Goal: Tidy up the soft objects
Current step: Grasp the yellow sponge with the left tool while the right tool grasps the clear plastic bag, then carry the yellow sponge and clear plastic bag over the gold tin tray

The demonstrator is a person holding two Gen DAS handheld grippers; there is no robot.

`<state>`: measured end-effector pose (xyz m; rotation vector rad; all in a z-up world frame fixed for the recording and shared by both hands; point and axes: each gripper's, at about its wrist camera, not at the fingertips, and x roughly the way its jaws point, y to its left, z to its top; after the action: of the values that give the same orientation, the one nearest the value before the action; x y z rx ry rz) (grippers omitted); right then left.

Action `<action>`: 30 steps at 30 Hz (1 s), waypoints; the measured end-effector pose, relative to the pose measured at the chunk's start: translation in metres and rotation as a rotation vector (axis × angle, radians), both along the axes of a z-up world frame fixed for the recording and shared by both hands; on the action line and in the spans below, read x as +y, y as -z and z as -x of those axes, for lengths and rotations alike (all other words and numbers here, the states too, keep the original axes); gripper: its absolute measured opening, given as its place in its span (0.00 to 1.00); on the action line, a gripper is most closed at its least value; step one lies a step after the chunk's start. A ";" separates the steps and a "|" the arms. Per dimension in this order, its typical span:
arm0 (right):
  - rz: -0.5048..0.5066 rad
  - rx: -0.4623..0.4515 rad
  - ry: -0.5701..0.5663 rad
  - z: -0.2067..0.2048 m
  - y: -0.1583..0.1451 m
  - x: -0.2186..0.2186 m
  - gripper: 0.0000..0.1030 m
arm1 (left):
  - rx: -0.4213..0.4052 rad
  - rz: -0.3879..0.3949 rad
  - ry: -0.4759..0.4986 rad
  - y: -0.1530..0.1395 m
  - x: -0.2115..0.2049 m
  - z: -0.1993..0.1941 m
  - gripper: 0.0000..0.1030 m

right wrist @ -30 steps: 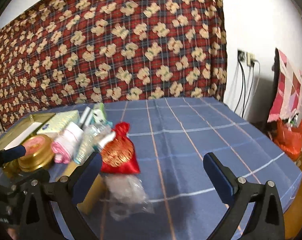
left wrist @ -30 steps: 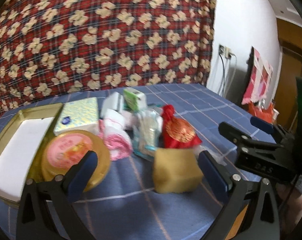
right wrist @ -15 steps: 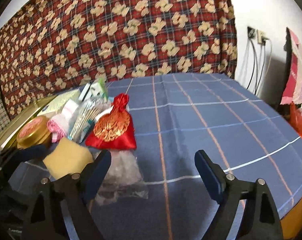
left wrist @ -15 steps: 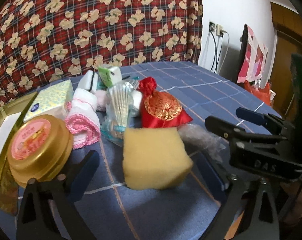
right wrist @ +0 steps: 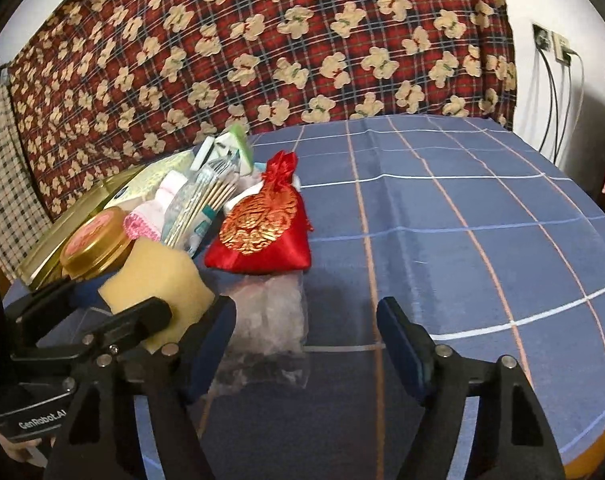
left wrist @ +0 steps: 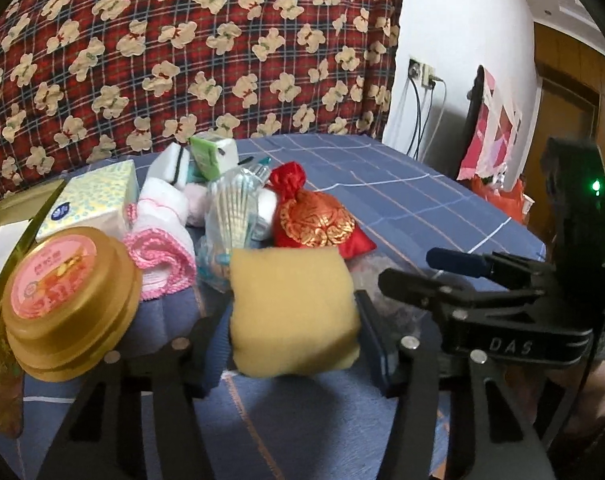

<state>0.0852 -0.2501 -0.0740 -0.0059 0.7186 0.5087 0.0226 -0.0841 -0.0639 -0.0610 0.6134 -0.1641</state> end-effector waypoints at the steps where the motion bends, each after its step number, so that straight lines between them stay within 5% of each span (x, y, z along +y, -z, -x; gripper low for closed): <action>1: 0.003 0.003 -0.011 0.000 0.001 0.004 0.73 | -0.001 0.000 0.001 -0.001 0.001 -0.001 0.55; 3: 0.019 0.006 -0.033 0.001 0.003 0.011 0.72 | -0.009 -0.004 -0.005 -0.003 0.002 -0.001 0.55; 8: 0.019 0.033 -0.090 0.000 0.009 0.021 0.36 | -0.041 -0.035 0.002 -0.006 0.000 0.003 0.55; 11: -0.003 0.011 -0.104 0.004 0.007 0.022 0.28 | -0.062 -0.037 0.004 -0.009 0.001 0.006 0.55; 21: -0.056 -0.101 -0.117 0.013 -0.008 0.028 0.23 | -0.194 -0.059 -0.040 -0.029 0.017 0.015 0.55; 30: -0.063 -0.170 -0.109 0.011 -0.019 0.045 0.23 | -0.221 -0.044 -0.135 -0.034 0.056 0.007 0.55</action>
<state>0.0744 -0.2053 -0.0553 -0.0288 0.5375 0.6274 0.0153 -0.0282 -0.0301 -0.0412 0.3901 -0.0254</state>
